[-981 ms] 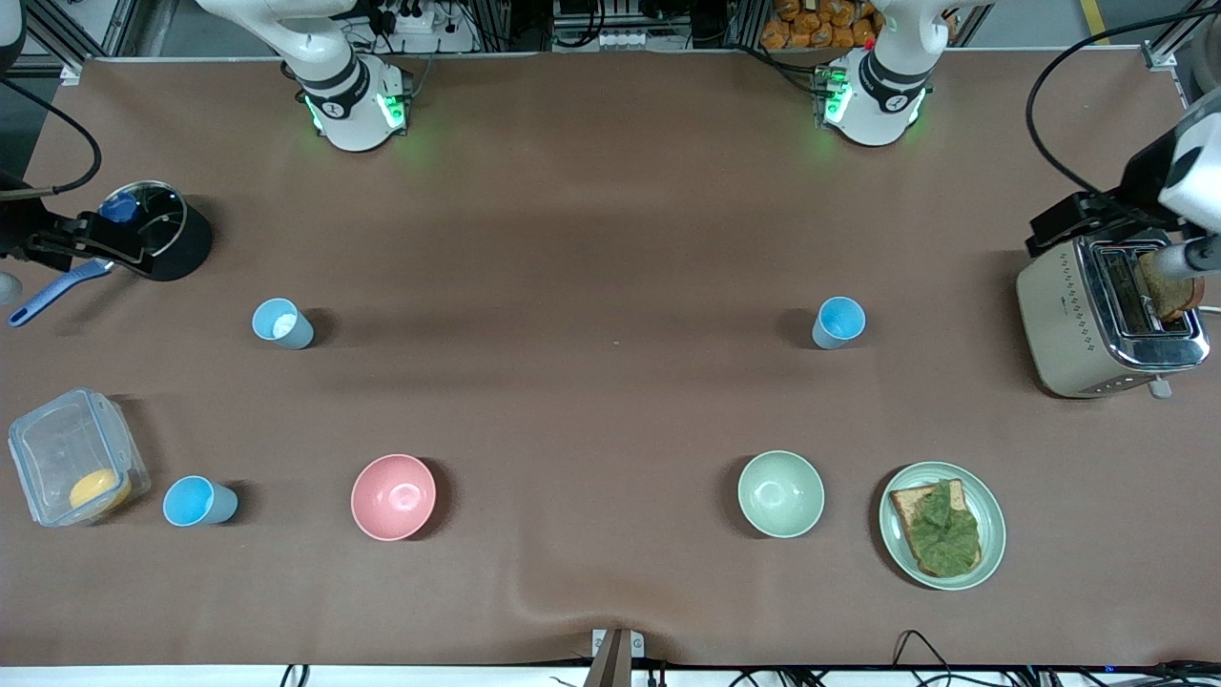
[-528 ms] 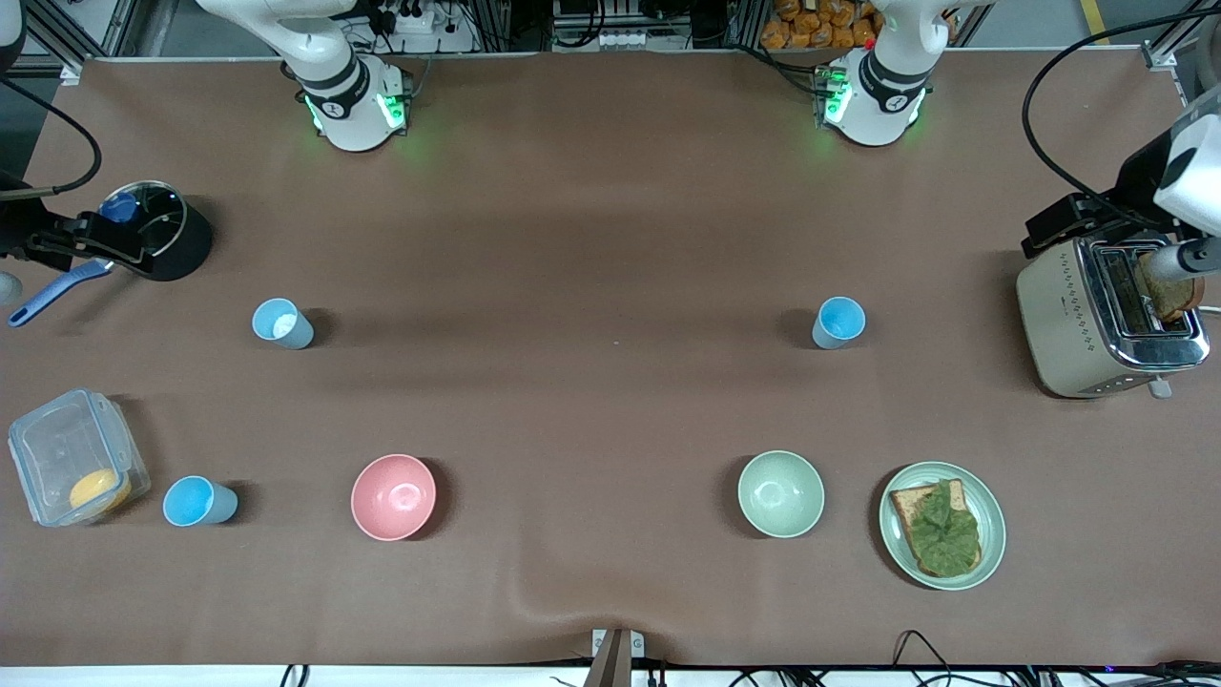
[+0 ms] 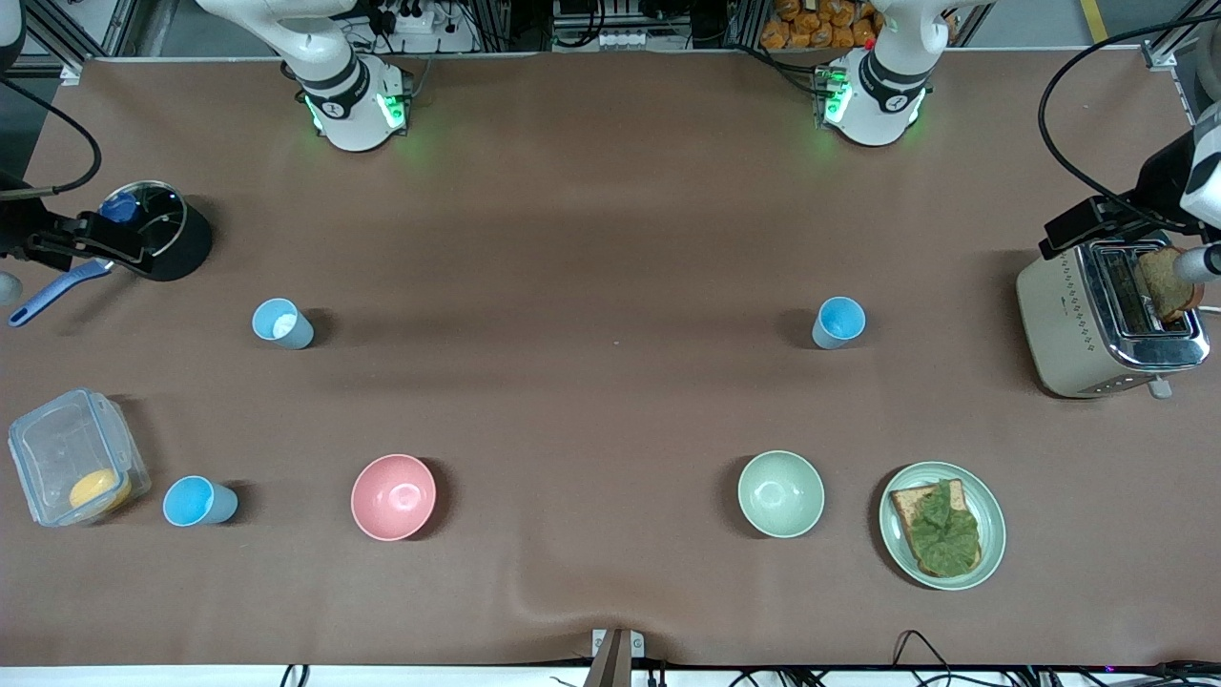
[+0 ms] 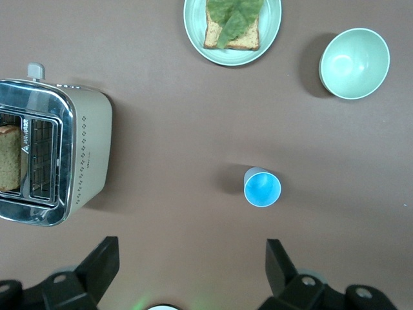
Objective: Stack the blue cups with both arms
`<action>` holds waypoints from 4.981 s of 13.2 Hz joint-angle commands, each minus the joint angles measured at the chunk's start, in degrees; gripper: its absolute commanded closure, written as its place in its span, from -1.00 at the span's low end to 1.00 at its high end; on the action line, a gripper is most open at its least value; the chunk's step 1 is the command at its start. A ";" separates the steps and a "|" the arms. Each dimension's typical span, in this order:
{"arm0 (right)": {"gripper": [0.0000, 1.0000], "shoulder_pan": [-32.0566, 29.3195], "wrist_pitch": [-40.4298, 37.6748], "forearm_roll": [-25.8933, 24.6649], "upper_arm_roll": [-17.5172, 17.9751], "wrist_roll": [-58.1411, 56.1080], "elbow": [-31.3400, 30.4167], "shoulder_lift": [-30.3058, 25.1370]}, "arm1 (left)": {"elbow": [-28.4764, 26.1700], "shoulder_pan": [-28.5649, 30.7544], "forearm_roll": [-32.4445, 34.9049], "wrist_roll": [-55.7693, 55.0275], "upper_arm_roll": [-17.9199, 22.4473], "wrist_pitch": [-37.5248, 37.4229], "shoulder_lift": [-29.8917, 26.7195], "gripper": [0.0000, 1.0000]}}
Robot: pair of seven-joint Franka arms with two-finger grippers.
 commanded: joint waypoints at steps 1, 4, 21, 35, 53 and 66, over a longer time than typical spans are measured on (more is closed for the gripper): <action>-1.00 -0.19 -0.58 -0.06 0.02 0.16 0.40 -0.07 | 0.77 0.27 1.04 -0.42 -0.37 -0.65 -0.75 -1.00; -1.00 -0.10 -0.58 -0.06 0.02 0.16 0.40 -0.07 | 1.92 -0.25 1.04 -0.33 -0.99 -0.30 -0.58 -1.00; -1.00 -3.61 2.58 -3.40 -0.25 -2.04 -1.52 8.97 | 1.74 0.45 0.34 -0.34 -3.80 -0.75 0.91 -1.00; -1.00 -8.89 32.65 -2.70 -0.16 -14.87 -31.50 12.84 | 1.83 -2.45 3.05 -0.07 -4.86 5.76 2.14 -1.00; 1.00 -8.71 28.18 3.37 -0.07 -14.43 -31.52 17.24 | 1.39 -5.86 3.18 0.63 1.26 5.34 1.54 -1.00; 1.00 6.37 16.65 14.33 0.02 2.15 -19.39 18.47 | 1.74 -7.20 0.16 -0.16 5.51 3.40 0.74 -1.00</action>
